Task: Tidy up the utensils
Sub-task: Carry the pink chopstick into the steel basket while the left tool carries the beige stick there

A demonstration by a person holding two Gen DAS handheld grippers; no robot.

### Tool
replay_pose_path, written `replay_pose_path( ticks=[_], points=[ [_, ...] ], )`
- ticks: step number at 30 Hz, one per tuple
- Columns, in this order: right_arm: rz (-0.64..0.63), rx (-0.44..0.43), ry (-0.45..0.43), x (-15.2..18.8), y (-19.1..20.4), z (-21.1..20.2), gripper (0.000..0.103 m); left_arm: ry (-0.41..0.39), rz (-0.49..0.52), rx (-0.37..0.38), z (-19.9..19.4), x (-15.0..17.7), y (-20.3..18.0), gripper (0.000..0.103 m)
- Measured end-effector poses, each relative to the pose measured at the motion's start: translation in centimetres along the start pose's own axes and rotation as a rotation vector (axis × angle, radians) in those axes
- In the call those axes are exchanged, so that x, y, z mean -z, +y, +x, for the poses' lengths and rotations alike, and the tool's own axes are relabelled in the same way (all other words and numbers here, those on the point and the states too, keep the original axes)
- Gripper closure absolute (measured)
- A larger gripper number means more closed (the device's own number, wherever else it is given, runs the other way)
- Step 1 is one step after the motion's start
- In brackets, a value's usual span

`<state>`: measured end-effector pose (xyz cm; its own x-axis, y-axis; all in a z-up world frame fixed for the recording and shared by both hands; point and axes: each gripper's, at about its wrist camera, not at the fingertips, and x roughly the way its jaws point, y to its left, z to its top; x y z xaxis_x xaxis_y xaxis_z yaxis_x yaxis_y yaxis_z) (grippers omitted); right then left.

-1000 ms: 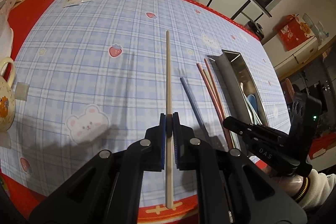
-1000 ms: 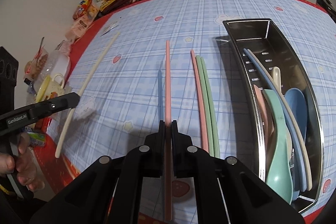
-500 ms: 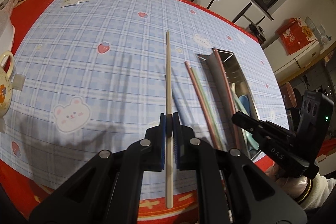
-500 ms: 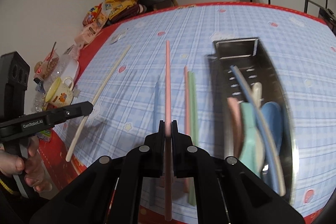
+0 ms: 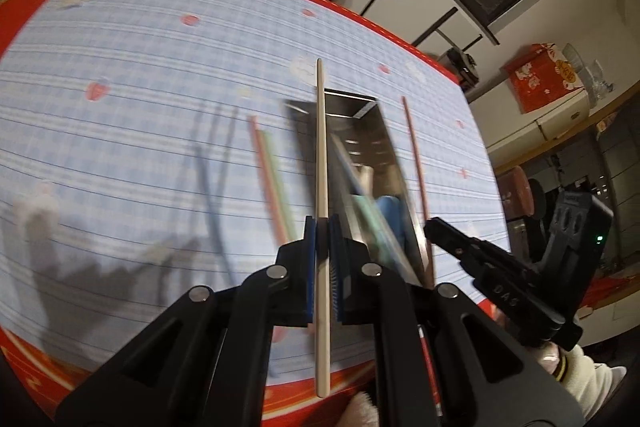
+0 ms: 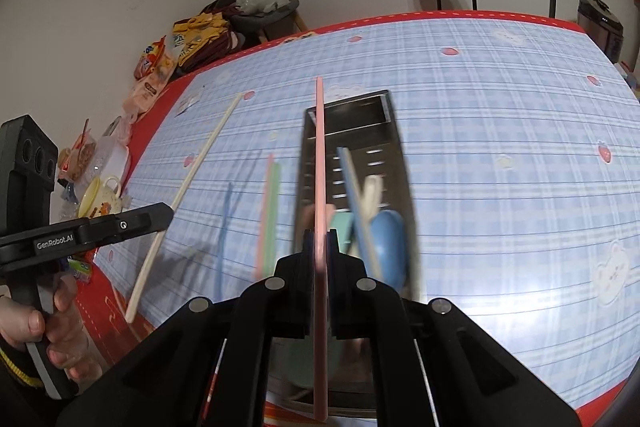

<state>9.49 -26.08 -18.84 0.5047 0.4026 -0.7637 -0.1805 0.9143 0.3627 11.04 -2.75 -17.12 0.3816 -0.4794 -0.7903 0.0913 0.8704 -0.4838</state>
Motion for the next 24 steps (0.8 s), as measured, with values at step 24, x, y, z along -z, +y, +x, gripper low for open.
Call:
replay_pose_path(
  ticks=[24],
  points=[
    [-0.084,-0.068,0.145,-2.3,-3.8,3.2,0.097,0.009,-0.311,0.181,7.6,3.6,-3.3,0.093]
  ],
)
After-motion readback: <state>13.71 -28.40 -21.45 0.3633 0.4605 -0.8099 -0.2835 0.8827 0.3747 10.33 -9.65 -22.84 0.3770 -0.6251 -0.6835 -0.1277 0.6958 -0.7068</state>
